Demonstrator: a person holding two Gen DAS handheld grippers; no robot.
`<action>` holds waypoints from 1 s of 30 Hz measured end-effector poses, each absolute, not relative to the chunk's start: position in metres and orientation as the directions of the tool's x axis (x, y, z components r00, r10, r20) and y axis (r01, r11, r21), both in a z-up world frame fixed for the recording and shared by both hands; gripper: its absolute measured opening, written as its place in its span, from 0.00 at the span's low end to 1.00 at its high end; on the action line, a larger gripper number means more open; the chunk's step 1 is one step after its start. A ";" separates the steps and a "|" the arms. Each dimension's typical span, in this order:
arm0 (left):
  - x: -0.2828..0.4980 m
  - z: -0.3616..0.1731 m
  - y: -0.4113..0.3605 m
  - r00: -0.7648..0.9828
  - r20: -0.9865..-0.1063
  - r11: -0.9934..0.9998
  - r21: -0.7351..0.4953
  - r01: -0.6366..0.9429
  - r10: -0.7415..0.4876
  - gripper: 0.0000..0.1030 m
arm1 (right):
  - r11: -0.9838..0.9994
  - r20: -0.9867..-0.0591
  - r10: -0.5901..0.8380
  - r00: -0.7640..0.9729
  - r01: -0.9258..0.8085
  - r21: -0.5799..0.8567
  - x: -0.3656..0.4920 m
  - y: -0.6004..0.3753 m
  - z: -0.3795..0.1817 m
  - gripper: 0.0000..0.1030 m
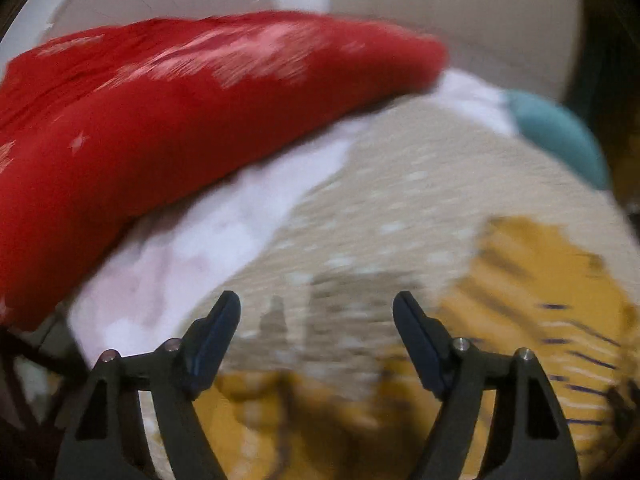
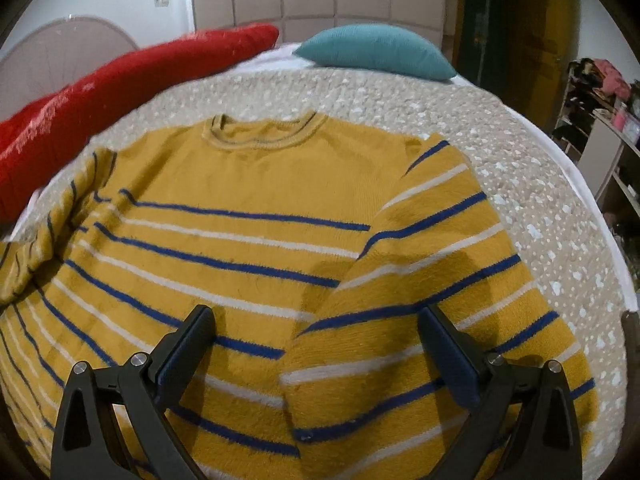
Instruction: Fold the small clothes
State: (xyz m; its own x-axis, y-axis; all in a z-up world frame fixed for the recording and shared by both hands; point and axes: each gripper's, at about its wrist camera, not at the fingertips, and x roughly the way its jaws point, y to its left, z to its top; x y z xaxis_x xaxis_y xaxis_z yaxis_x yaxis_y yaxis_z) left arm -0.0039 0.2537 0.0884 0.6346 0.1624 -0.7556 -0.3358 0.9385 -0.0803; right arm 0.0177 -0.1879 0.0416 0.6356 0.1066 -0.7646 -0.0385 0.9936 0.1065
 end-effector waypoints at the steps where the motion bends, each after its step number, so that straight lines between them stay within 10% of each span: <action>1: 0.002 0.098 0.240 0.657 -0.745 0.956 -0.094 -0.277 0.117 0.78 | 0.989 -0.766 0.144 0.627 -0.057 0.139 0.016 -0.190 0.047 0.98; 9: 0.113 0.089 0.159 0.648 -0.757 0.996 -0.085 0.023 -0.079 0.87 | 0.981 -0.681 0.190 0.707 -0.102 0.167 0.056 -0.249 0.132 1.00; 19: 0.202 0.015 0.122 0.416 -0.854 0.949 -0.265 0.171 -0.313 0.87 | 0.963 -0.859 0.266 0.437 -0.161 0.217 0.207 -0.266 0.041 1.00; 21: 0.199 0.011 0.102 0.396 -0.878 0.956 -0.194 0.219 -0.269 0.79 | 0.958 -0.872 0.278 0.404 -0.185 0.220 0.217 -0.252 0.027 0.99; 22: 0.198 0.012 0.095 0.403 -0.887 0.964 -0.143 0.225 -0.226 0.49 | 0.964 -0.877 0.247 0.411 -0.193 0.181 0.217 -0.244 0.024 0.99; 25: 0.189 0.025 0.091 0.419 -0.877 0.960 -0.143 0.242 -0.236 0.11 | 0.953 -0.861 0.276 0.427 -0.237 0.188 0.209 -0.234 0.032 0.50; 26: 0.187 0.031 0.091 0.433 -0.873 0.962 -0.131 0.238 -0.226 0.10 | 0.944 -0.854 0.313 0.416 -0.239 0.229 0.206 -0.235 0.037 0.16; 30: 0.186 0.062 0.098 0.487 -0.848 0.969 -0.115 0.220 -0.211 0.10 | 0.951 -0.841 0.296 0.454 -0.223 0.214 0.202 -0.231 0.061 0.11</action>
State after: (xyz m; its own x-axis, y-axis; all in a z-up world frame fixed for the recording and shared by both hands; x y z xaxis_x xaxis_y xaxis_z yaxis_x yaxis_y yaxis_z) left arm 0.1862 0.0984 0.0622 0.4865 -0.2109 -0.8478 0.2203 0.9687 -0.1145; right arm 0.2017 -0.2312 0.0611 0.4539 0.2959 -0.8405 -0.2230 0.9510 0.2143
